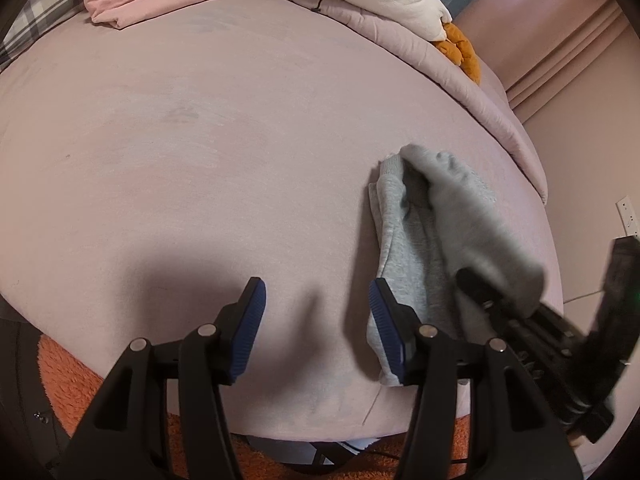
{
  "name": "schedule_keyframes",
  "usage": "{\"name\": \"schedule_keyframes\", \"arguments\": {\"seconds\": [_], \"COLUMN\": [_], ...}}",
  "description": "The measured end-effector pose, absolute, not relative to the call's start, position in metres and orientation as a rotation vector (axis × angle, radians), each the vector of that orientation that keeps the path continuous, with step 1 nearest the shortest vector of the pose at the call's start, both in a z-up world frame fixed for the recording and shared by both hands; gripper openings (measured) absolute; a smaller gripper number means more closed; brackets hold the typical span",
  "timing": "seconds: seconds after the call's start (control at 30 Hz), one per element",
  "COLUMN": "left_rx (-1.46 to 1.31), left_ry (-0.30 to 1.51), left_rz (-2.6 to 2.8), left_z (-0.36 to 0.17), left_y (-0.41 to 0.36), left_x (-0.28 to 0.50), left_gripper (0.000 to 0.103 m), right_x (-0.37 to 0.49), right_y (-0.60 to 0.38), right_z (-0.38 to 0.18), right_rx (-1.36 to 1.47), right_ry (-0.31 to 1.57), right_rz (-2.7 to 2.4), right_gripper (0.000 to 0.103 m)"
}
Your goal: Fold small clothes
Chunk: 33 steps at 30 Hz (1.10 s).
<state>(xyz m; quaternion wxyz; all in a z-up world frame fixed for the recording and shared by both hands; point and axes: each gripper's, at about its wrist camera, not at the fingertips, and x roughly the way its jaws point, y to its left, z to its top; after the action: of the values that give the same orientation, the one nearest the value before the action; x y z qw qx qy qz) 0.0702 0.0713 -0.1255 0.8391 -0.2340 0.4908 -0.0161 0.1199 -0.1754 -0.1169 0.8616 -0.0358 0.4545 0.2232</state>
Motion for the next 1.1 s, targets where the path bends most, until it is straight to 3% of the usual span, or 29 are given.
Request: {"name": "schedule_keyframes", "arguments": {"seconds": [0.23, 0.37, 0.57, 0.73, 0.93, 0.97, 1.0, 1.07, 1.1], "left_rx": [-0.49, -0.475, -0.47, -0.467, -0.425, -0.42, -0.415, -0.413, -0.413], "left_ry": [1.033, 1.019, 1.016, 1.052, 1.112, 1.133, 1.162, 1.201, 1.199], "left_rz": [-0.041, -0.064, -0.173, -0.292, -0.373, -0.368, -0.36, -0.378, -0.381], "left_z": [-0.12, -0.112, -0.103, -0.104, -0.122, -0.126, -0.134, -0.146, -0.147], "left_y": [0.07, 0.065, 0.047, 0.021, -0.013, -0.016, -0.02, -0.025, -0.025], "left_x": [0.07, 0.073, 0.085, 0.099, 0.117, 0.12, 0.124, 0.128, 0.128], "left_gripper": [0.055, 0.064, 0.067, 0.075, 0.073, 0.067, 0.047, 0.021, 0.017], "right_x": [0.114, 0.108, 0.092, 0.086, 0.089, 0.09, 0.09, 0.091, 0.091], "right_y": [-0.167, -0.183, -0.219, -0.251, -0.287, -0.292, -0.295, -0.301, -0.299], "right_z": [-0.123, -0.114, -0.1, -0.109, -0.121, -0.123, -0.123, -0.125, -0.126], "right_rx": [-0.11, -0.018, 0.095, 0.138, 0.225, 0.248, 0.26, 0.284, 0.292], "right_ry": [0.97, 0.99, 0.987, 1.021, 1.049, 1.053, 1.056, 1.058, 1.059], "right_rz": [0.48, 0.572, 0.631, 0.572, 0.433, 0.416, 0.403, 0.376, 0.369], "right_gripper": [0.022, 0.046, 0.07, 0.071, 0.071, 0.071, 0.071, 0.071, 0.071]}}
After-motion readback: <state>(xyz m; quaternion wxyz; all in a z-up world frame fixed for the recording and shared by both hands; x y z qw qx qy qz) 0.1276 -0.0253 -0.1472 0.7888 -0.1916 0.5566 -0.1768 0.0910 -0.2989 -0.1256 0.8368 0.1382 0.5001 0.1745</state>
